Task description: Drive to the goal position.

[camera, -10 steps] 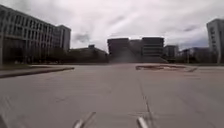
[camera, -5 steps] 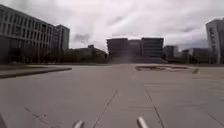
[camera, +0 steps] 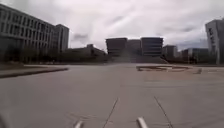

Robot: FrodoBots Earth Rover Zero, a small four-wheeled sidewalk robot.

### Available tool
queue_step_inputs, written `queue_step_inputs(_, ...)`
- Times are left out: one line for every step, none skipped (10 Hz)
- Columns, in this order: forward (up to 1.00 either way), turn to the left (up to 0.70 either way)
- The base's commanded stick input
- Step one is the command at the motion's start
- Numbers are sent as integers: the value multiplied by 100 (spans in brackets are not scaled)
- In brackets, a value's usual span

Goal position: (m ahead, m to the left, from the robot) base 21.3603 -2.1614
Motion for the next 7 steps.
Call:
queue_step_inputs(100, -25)
queue_step_inputs(100, -24)
queue_step_inputs(100, -3)
queue_step_inputs(100, 0)
queue_step_inputs(100, 0)
queue_step_inputs(100, 0)
queue_step_inputs(100, 0)
